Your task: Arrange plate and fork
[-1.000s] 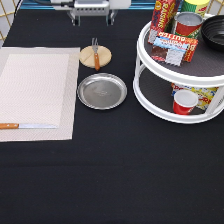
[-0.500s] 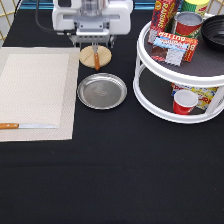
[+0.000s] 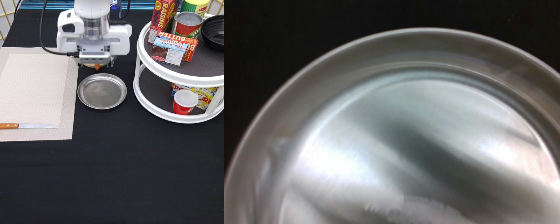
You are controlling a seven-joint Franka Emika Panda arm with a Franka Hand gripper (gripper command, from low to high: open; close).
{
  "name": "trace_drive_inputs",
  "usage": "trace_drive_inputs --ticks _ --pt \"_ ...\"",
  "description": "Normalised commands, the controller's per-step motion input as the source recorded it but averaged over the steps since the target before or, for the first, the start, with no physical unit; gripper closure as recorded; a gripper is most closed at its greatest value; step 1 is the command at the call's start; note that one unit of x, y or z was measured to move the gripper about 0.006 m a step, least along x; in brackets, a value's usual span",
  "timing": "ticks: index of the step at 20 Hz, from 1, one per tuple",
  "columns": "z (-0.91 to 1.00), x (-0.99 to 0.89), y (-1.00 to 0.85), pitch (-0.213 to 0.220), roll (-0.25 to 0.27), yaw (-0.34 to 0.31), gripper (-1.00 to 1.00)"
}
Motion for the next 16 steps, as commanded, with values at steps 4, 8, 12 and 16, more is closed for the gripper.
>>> trace_drive_inputs --ticks 4,8,12,16 --pt "-0.27 0.45 -0.03 0.038 0.106 0.0 -1.0" --pt "-0.21 0.42 -0.02 0.03 0.109 0.001 -1.0" --pt "-0.11 0.45 -0.1 0.031 0.122 0.003 -1.0" --pt "-0.09 0.47 -0.18 0.042 0.13 0.001 -1.0"
